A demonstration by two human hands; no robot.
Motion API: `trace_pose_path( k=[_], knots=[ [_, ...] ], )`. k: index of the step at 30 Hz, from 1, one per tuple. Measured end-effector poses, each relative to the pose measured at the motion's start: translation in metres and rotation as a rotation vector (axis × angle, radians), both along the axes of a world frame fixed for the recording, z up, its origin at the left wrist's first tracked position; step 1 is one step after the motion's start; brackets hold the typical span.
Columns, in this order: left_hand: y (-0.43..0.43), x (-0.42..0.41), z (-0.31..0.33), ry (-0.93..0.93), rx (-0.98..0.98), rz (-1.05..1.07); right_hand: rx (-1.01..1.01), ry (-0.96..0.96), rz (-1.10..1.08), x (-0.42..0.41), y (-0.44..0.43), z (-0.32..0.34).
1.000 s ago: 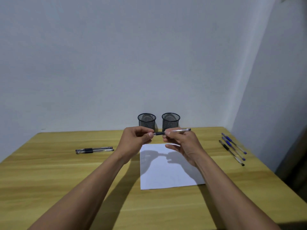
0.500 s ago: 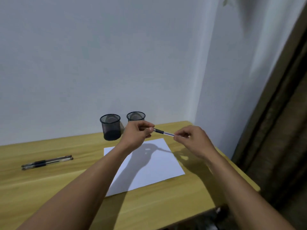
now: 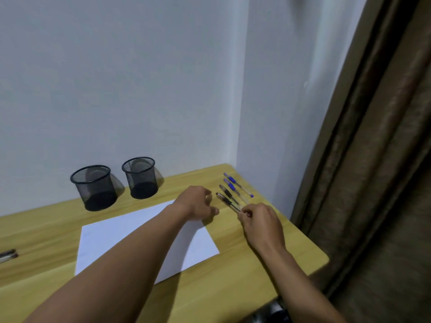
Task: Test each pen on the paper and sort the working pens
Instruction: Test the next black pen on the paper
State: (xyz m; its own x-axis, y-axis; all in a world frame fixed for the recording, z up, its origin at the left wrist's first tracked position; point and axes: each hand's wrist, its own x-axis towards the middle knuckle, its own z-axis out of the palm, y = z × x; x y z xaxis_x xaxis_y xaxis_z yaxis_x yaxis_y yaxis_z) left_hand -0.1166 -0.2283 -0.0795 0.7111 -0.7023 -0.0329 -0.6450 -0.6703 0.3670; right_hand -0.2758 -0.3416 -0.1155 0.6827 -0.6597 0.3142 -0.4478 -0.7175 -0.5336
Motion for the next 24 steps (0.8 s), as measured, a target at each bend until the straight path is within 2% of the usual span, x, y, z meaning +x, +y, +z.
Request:
trace_pose_path(
  k=[3, 10, 17, 24],
  knots=[
    [-0.012, 0.002, -0.003, -0.034, 0.082, -0.03, -0.04, 0.033, -0.002, 0.004, -0.001, -0.001],
    [-0.011, 0.007, -0.007, -0.049, 0.102, -0.054, -0.038, 0.033, 0.004, 0.001, -0.001, 0.0],
    [0.021, -0.002, 0.011, -0.029, -0.054, -0.012, -0.056, 0.084, 0.142, 0.001, 0.01, 0.038],
    [0.122, -0.008, 0.037, -0.142, -0.138, 0.109, -0.099, 0.13, 0.363, 0.036, 0.063, 0.08]
  ],
)
